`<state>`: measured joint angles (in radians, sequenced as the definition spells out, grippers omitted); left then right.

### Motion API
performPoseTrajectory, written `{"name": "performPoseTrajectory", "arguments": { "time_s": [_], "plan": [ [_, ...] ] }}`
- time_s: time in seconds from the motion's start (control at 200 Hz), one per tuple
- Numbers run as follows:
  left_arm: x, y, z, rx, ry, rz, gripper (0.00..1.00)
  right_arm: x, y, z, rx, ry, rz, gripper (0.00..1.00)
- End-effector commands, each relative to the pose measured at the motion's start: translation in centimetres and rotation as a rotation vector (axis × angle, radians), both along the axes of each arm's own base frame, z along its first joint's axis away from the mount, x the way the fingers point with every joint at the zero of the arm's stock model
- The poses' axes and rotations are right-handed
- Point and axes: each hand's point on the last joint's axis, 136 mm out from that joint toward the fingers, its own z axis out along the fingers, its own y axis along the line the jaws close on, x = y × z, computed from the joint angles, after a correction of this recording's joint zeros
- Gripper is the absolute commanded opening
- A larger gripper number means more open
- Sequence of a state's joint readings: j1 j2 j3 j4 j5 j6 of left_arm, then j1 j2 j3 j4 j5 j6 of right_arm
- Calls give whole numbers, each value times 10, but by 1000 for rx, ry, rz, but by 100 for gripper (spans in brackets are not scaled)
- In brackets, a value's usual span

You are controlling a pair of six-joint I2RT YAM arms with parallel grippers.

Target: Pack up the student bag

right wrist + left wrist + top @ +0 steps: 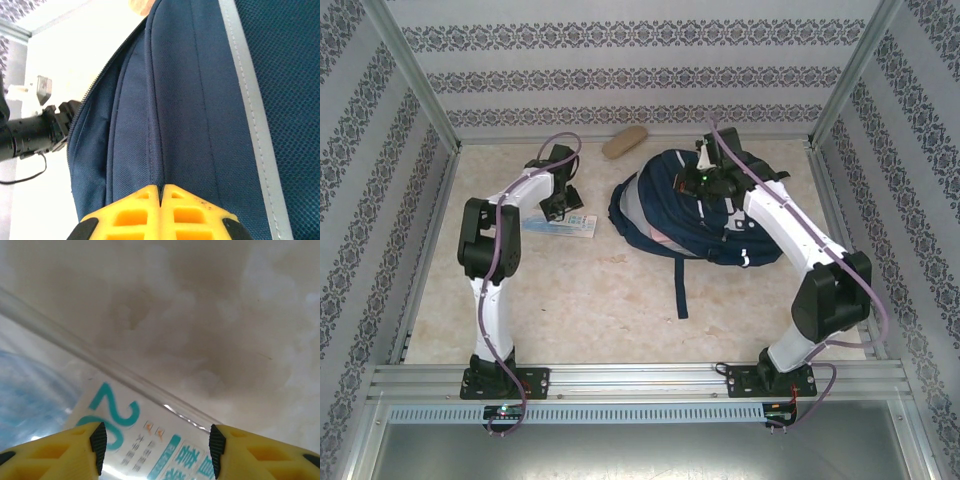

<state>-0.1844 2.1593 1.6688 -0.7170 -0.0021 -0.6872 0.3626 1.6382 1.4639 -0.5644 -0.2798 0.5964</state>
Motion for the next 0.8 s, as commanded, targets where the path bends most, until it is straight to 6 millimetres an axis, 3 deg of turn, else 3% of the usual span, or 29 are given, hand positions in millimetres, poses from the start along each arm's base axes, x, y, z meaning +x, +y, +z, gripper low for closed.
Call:
{"name": "performPoseTrajectory", "arguments": {
  "time_s": [0.0,0.12,0.29,0.519,0.614,0.794],
  "plan": [
    [-1,-20,-6,-42,12,-73,57,-4,14,2,-21,-13,55,8],
    [-23,-36,-16,-52,40,-148,51,-5,21,4,-78,-44,82,16],
    [-71,-51,-30,-66,98,-230,50,-2,32,16,-120,-111,109,32],
    [-127,-80,-15,-84,102,-382,47,-2,60,26,-123,-165,170,38],
    [-136,-69,4,-62,64,-336,48,-5,77,17,-100,-145,199,37],
    [-137,-38,38,-74,-40,-169,54,-21,123,-20,-67,-64,285,33]
  ]
}}
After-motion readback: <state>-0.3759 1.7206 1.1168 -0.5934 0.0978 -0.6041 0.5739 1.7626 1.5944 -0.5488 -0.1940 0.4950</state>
